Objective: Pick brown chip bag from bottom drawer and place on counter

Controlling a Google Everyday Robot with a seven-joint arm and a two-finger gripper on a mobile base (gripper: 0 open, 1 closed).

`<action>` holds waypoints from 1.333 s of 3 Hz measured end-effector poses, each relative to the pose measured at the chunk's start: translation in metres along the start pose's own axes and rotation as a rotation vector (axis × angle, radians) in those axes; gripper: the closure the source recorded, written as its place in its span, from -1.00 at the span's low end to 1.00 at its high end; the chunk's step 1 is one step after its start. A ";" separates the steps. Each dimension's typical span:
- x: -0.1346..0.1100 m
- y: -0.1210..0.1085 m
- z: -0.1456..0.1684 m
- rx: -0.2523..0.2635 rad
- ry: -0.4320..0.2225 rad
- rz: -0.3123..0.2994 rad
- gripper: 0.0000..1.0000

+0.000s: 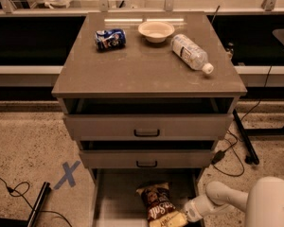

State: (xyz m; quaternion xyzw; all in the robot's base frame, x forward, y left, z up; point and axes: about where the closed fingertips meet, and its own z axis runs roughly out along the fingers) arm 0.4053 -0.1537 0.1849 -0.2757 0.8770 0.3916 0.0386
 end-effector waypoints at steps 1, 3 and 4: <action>-0.007 0.011 0.002 -0.073 -0.062 -0.002 0.44; -0.036 0.102 -0.100 -0.086 -0.315 -0.314 1.00; -0.042 0.152 -0.149 -0.047 -0.370 -0.481 1.00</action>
Offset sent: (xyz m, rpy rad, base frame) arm -0.0015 0.0038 0.1017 0.3492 -0.1702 -0.0450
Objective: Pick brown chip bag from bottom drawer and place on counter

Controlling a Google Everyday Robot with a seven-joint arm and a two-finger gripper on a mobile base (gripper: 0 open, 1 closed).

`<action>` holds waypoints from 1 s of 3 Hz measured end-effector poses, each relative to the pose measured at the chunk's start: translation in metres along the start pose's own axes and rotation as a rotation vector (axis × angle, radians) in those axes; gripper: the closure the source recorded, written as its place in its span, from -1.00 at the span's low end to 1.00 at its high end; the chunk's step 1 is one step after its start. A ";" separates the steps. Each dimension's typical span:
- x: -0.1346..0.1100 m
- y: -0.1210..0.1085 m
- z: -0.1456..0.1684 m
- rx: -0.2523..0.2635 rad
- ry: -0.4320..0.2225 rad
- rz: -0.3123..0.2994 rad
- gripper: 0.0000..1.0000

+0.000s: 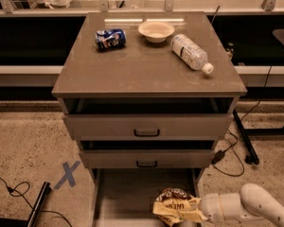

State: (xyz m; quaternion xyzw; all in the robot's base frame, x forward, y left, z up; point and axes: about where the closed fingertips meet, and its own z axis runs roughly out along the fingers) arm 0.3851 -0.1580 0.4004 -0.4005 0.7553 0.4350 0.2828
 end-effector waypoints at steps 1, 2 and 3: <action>-0.042 0.032 -0.033 0.054 -0.003 -0.186 1.00; -0.088 0.051 -0.069 0.103 -0.017 -0.346 1.00; -0.132 0.063 -0.103 0.117 -0.025 -0.463 1.00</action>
Offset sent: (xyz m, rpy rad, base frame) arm 0.0091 -0.0346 0.2053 -0.1003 -0.5623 0.1024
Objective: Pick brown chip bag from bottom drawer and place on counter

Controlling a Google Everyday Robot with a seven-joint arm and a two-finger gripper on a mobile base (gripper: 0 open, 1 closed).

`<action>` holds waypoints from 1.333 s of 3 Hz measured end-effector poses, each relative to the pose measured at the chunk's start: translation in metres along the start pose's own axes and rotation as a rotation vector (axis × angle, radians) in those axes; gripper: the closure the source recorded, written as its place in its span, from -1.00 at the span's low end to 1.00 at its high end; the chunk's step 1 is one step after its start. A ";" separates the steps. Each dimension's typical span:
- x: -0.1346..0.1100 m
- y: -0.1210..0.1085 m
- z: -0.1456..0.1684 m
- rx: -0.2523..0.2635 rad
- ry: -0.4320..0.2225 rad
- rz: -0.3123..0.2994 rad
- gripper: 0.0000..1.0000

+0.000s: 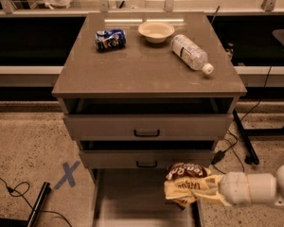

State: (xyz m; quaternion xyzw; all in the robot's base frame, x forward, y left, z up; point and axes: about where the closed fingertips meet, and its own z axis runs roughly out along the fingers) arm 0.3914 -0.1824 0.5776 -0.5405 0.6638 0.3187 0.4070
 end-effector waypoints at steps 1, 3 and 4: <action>-0.039 -0.013 -0.025 -0.022 -0.004 -0.067 1.00; -0.078 -0.015 -0.051 -0.043 -0.001 -0.123 1.00; -0.102 -0.015 -0.057 -0.047 -0.074 -0.206 1.00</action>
Offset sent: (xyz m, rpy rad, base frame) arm 0.0135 -0.0195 0.1492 -0.0356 -0.1375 0.1301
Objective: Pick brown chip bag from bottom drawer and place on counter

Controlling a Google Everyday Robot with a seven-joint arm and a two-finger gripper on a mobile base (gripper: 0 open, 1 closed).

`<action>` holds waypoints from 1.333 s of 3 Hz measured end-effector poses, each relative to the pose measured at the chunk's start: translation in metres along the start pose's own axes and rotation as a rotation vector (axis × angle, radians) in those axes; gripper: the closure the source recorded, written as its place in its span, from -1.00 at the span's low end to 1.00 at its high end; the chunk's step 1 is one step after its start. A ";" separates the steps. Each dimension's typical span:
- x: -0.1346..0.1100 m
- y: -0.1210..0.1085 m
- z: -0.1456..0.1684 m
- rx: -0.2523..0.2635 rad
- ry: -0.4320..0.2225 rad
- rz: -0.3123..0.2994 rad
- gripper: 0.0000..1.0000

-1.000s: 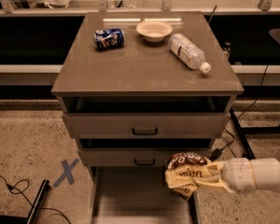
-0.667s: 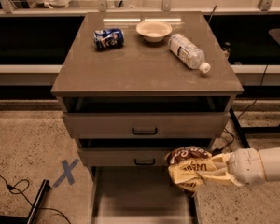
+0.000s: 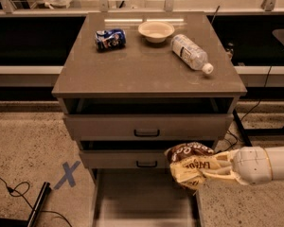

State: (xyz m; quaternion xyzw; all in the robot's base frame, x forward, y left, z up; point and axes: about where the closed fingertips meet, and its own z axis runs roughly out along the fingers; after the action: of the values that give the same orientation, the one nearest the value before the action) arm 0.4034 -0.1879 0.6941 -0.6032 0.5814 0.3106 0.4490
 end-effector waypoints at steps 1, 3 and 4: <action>-0.059 -0.001 -0.008 -0.031 -0.090 -0.162 1.00; -0.182 0.005 -0.026 -0.103 -0.187 -0.446 1.00; -0.232 -0.006 -0.027 -0.138 -0.181 -0.541 1.00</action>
Offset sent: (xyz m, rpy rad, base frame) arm -0.0458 0.0495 0.2026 0.1664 -0.4548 0.3443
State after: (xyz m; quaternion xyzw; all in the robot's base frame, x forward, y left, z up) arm 0.3748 -0.1145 0.9141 -0.7353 0.3346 0.2709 0.5235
